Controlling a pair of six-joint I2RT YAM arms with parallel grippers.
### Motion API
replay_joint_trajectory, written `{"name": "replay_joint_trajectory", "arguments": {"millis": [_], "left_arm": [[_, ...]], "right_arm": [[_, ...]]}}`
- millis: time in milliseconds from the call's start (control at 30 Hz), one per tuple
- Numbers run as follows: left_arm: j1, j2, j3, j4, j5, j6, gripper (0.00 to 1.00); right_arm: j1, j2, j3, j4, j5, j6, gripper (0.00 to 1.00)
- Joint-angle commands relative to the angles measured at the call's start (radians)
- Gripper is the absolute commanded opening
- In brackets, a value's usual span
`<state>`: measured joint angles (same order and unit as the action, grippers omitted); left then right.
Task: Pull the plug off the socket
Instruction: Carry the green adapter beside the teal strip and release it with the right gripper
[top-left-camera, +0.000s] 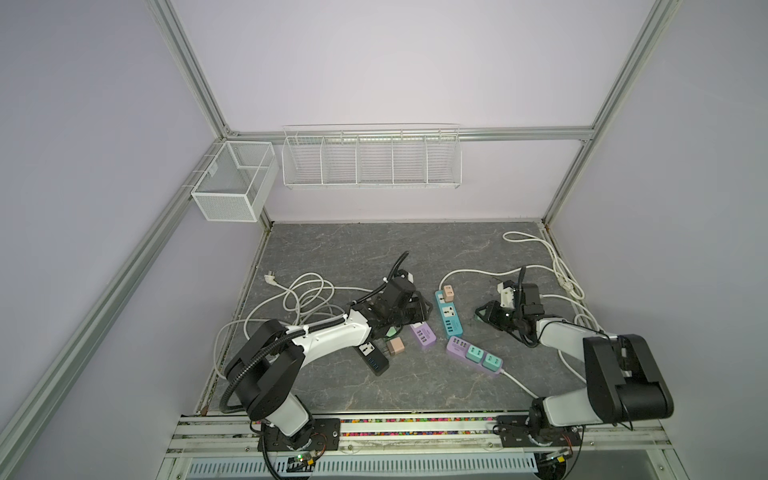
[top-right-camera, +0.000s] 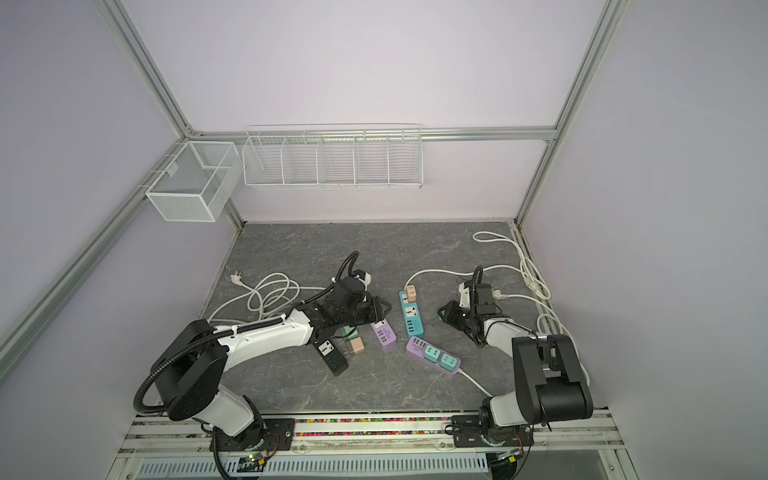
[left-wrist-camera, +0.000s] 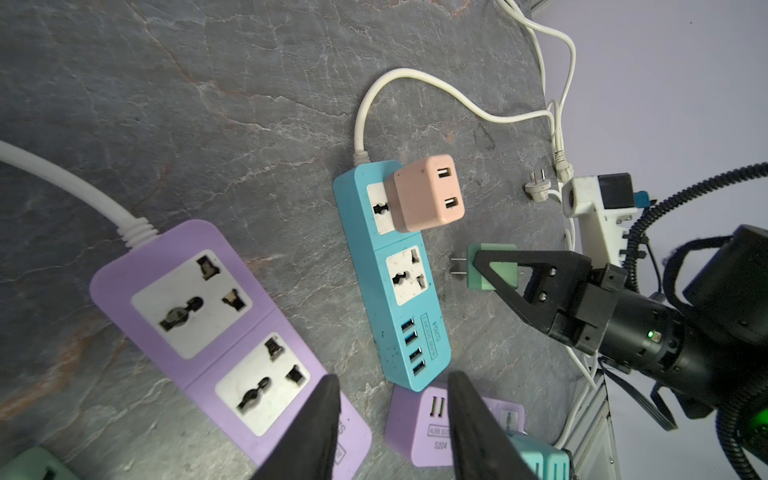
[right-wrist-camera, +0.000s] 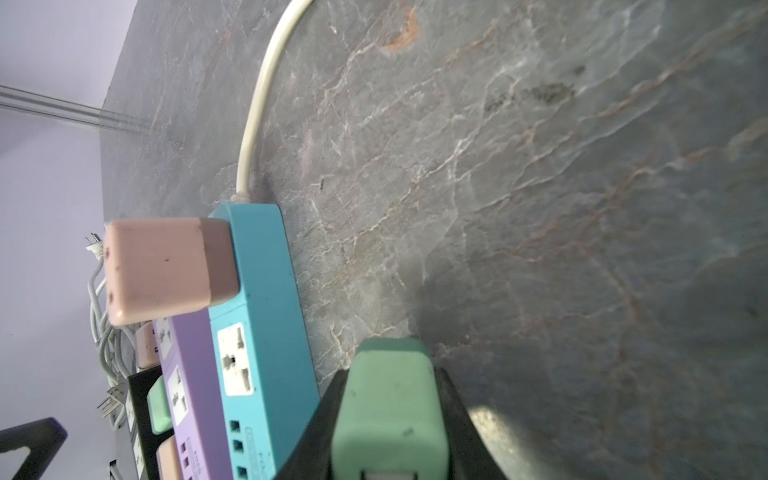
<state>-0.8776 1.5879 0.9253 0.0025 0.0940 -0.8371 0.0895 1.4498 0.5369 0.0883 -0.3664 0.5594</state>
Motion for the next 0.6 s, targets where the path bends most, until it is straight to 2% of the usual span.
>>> {"name": "replay_joint_trajectory", "arguments": {"millis": [0, 200, 567], "left_arm": [[-0.004, 0.013, -0.008, 0.02, -0.001, -0.014, 0.44], [-0.004, 0.011, -0.009, 0.015, -0.005, -0.014, 0.44], [-0.003, -0.02, -0.012, -0.007, -0.022, 0.007, 0.44]], "right_arm": [[-0.006, 0.02, 0.008, 0.002, 0.011, 0.014, 0.31], [-0.012, 0.026, 0.012, -0.008, 0.025, 0.011, 0.4], [-0.017, -0.053, 0.003, -0.056, 0.11, -0.016, 0.66]]}}
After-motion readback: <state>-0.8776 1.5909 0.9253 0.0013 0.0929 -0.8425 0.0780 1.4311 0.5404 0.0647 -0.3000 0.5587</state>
